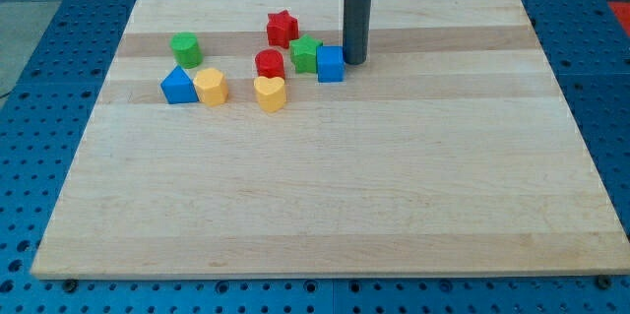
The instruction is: Slide blue cube along with green star and red star towards top left
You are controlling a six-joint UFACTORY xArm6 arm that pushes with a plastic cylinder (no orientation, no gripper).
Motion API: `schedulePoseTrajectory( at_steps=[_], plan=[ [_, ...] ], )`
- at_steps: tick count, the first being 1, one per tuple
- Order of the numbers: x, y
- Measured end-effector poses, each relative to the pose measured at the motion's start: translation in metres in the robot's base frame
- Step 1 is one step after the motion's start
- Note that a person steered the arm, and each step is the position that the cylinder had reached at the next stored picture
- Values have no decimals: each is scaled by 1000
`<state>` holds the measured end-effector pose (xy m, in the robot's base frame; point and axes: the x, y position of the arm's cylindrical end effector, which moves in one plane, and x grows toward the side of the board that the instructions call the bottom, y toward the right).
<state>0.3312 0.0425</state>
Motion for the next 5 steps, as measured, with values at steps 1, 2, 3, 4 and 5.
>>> schedulePoseTrajectory(
  at_steps=[1,2,3,4,5],
  plan=[
    [30,31],
    [47,25],
    [59,23],
    [63,27],
    [63,27]
  ],
)
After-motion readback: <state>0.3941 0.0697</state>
